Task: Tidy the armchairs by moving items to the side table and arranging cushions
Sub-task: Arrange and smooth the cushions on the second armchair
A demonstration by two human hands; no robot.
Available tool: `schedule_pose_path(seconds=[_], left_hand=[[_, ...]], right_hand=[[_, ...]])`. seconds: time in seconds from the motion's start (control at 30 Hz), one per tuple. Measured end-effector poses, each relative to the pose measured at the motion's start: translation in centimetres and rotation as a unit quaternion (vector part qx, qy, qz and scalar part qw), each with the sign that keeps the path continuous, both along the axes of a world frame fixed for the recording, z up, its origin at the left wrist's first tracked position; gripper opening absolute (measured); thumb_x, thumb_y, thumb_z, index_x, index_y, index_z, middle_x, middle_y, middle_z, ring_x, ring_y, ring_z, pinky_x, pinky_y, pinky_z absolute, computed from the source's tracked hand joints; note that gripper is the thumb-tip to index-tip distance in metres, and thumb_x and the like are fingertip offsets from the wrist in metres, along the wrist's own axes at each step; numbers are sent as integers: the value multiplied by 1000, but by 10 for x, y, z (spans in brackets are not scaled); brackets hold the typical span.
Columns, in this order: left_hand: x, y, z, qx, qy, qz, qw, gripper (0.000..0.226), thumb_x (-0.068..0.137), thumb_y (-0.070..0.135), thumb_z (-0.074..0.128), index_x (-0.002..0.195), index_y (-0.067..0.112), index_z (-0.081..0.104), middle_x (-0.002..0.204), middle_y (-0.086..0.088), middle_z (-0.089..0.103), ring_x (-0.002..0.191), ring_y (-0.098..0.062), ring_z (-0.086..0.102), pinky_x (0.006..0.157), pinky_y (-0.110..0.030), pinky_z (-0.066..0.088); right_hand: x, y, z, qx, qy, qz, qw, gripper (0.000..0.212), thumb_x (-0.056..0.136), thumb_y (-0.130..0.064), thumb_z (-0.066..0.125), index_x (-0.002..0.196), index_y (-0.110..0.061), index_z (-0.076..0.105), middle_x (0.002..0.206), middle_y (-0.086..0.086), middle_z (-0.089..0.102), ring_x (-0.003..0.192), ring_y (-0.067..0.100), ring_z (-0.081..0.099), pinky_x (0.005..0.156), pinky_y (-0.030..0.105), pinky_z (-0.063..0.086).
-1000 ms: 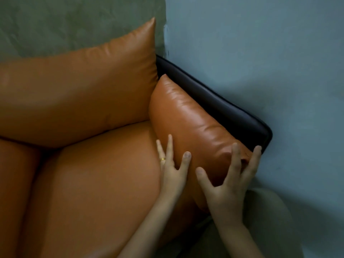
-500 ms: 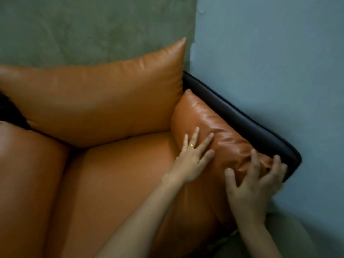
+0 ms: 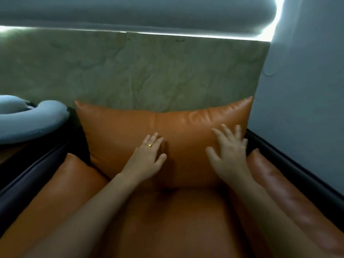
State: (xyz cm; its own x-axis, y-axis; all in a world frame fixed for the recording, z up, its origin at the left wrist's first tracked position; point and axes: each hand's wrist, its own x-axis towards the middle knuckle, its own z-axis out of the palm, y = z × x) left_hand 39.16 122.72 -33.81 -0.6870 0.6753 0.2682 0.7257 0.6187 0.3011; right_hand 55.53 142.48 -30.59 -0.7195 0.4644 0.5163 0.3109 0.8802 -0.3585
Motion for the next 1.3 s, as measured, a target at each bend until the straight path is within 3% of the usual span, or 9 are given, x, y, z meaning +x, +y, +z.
schedule_pose_path(seconds=[0.27, 0.57, 0.77, 0.93, 0.97, 1.03, 1.1, 1.2, 1.3], left_hand=[[-128, 66, 39, -66, 71, 33, 995, 62, 101, 61, 22, 159, 39, 17, 168, 9, 10, 156, -18, 2, 120, -61, 4], [-237, -8, 50, -155, 114, 221, 956, 86, 87, 84, 5, 148, 39, 44, 155, -3, 46, 144, -28, 38, 117, -57, 12], [-286, -120, 41, -74, 73, 287, 952, 107, 72, 98, 5, 150, 35, 40, 161, -6, 33, 149, -32, 26, 120, -61, 16], [-382, -179, -19, 52, -56, 361, 929, 96, 77, 94, 16, 157, 42, 8, 169, -8, 11, 155, -36, -9, 120, -62, -6], [-394, -180, -35, 81, 11, 346, 935, 94, 79, 92, 15, 158, 40, 11, 168, -9, 13, 154, -36, -10, 119, -55, -18], [-343, -141, -39, 116, 141, 322, 929, 83, 90, 80, 16, 158, 32, 21, 166, -9, 17, 154, -39, 6, 114, -46, -29], [-209, -69, -21, 115, 256, 234, 931, 67, 100, 59, 30, 158, 25, 24, 167, -10, 17, 155, -31, 9, 119, -58, -4], [-90, 11, -28, 64, 306, 53, 949, 63, 100, 54, 30, 157, 29, 27, 168, -2, 18, 155, -22, 12, 118, -65, 9], [-95, 31, -49, 19, 294, 81, 952, 61, 100, 55, 25, 157, 33, 29, 165, -1, 26, 154, -22, 20, 120, -62, 12]], right_hand=[[-193, 54, 6, 140, -150, 123, 971, 58, 103, -56, 23, 157, -34, 24, 166, -5, 22, 156, 23, 6, 122, 55, -5], [-197, 173, 20, 160, -167, -32, 972, 57, 99, -59, 22, 144, -37, 48, 153, 1, 47, 144, 30, 34, 120, 61, 3], [-157, 263, 43, 72, -193, -134, 969, 83, 85, -73, 11, 150, -30, 40, 161, 8, 32, 150, 30, 20, 122, 55, 10], [-124, 240, 42, 62, -142, -203, 967, 72, 97, -60, 24, 155, -17, 31, 167, 12, 16, 155, 30, 8, 120, 55, 21], [-121, 220, 39, 99, -105, -189, 971, 73, 96, -58, 25, 153, -14, 33, 166, 15, 18, 154, 32, 10, 120, 55, 20], [-118, 167, 23, 189, -49, -86, 977, 73, 94, -56, 26, 152, -14, 37, 164, 15, 24, 154, 31, 14, 122, 54, 17], [-122, 104, -6, 247, -22, 19, 969, 69, 96, -55, 29, 152, -15, 38, 164, 11, 27, 154, 27, 15, 124, 51, 13], [-144, 29, -52, 267, -31, 99, 958, 68, 99, -56, 31, 156, -18, 34, 165, 8, 25, 155, 24, 12, 124, 55, 7], [-165, 12, -76, 291, -27, 83, 953, 67, 101, -57, 30, 158, -22, 27, 166, 6, 23, 155, 25, 13, 122, 58, 8]])
